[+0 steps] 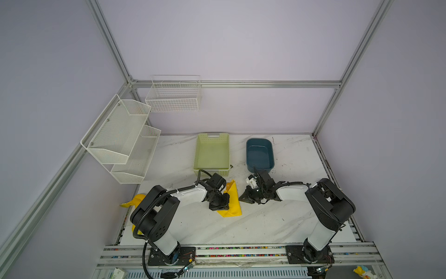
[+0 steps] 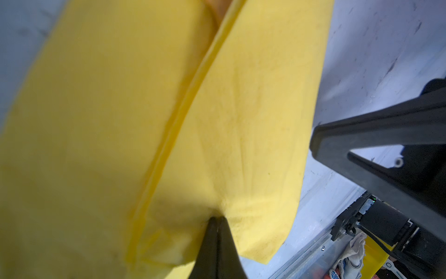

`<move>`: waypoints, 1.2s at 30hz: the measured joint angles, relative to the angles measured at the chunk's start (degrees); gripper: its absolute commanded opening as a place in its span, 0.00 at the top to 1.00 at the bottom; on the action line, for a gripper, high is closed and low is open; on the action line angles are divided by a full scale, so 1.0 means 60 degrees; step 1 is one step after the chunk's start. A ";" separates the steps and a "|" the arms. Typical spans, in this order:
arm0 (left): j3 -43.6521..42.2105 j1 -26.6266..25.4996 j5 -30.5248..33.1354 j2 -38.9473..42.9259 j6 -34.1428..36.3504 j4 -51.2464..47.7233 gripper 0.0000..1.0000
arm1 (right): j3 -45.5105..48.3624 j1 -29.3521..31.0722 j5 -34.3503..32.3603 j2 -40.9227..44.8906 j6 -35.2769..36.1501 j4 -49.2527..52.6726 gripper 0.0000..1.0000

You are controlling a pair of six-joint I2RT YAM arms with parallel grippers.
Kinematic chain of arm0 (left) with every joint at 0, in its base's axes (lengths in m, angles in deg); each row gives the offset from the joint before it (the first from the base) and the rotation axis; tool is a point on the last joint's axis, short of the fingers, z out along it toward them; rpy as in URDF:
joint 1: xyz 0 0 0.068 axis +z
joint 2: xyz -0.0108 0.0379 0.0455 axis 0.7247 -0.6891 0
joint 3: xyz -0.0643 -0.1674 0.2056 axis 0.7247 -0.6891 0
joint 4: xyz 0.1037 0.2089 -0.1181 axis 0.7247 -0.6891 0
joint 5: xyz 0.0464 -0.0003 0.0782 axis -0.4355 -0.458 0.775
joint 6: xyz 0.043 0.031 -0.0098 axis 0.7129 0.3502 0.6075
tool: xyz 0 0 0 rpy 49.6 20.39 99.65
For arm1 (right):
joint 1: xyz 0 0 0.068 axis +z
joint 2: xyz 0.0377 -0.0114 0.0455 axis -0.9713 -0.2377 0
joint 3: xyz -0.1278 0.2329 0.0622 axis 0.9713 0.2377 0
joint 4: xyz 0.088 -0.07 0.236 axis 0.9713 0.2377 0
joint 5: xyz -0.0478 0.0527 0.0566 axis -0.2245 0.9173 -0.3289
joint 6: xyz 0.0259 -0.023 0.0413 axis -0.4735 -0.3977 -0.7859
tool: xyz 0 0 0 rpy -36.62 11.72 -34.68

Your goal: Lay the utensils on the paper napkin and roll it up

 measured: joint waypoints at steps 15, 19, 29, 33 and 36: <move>0.0000 -0.0004 0.0029 0.0015 -0.0004 0.0000 0.95 | -0.0838 -0.0317 -0.0025 -0.1104 0.0393 0.0036 0.93; 0.0000 -0.0004 0.0036 0.0018 -0.0004 -0.0007 0.95 | -0.0936 -0.0488 0.0022 -0.1177 0.0750 0.0295 0.93; 0.0000 -0.0004 0.0036 0.0018 0.0000 -0.0011 0.95 | -0.1657 -0.0517 -0.0025 -0.1086 0.1020 0.0892 0.93; 0.0000 -0.0004 0.0036 0.0018 -0.0004 -0.0011 0.95 | -0.1993 -0.0517 0.0025 -0.1180 0.1009 0.0794 0.93; 0.0000 -0.0004 0.0036 0.0018 0.0000 -0.0015 0.95 | -0.2211 -0.0517 0.0051 -0.1479 0.1005 0.0678 0.93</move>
